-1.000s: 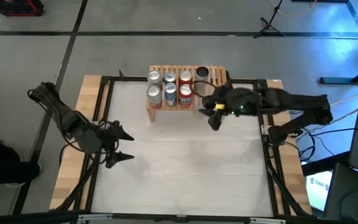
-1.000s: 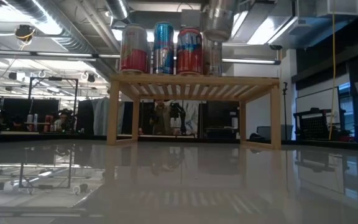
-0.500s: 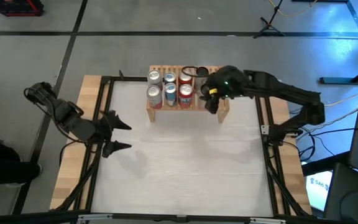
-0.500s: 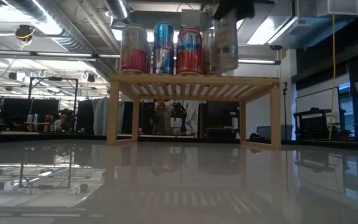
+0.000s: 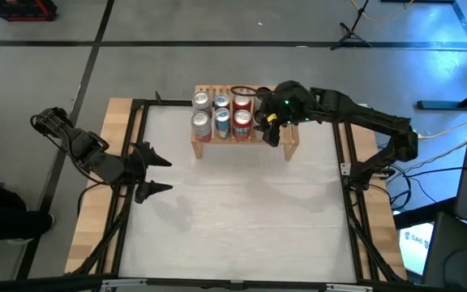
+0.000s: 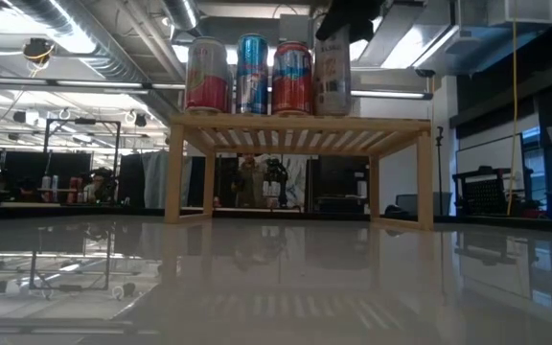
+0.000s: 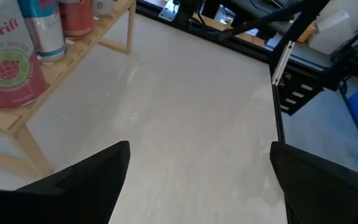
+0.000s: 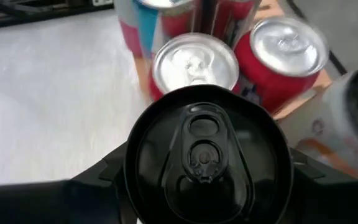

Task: Place canned beverage on shelf
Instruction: Put the white yellow soda can on the shelf aligned with the other white yellow soda can

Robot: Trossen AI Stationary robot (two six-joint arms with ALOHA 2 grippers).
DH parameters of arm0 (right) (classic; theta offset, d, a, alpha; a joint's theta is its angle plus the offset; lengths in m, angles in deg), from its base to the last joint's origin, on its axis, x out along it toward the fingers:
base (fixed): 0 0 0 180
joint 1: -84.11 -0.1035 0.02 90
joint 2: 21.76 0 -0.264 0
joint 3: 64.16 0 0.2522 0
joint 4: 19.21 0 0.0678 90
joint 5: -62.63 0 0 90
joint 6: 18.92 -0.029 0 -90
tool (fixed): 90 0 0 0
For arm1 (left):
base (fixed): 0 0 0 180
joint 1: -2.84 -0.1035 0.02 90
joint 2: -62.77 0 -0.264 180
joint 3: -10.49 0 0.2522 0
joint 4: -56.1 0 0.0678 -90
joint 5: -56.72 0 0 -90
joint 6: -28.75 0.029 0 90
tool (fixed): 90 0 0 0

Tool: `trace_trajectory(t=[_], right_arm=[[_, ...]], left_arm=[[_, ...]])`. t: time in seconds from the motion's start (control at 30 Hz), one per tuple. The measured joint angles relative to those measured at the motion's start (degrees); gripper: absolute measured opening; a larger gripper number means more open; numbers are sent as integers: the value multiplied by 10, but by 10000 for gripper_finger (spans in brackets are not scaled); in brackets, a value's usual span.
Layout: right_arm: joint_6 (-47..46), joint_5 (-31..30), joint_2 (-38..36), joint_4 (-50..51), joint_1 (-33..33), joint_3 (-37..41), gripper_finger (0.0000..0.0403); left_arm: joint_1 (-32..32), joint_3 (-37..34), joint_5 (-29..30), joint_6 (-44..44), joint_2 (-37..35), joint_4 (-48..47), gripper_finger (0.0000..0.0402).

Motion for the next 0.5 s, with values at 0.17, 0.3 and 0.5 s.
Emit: trace_trajectory(t=[0.17,0.3,0.5], right_arm=[[9,-17,3,-3,1,0,235],[11,-16,8,0,7,0,235],[9,-1,13,-5,16,-1,249]], left_arm=[[0,0,3,0,0,0,384],[0,0,3,0,0,0,384],[0,0,3,0,0,0,384]])
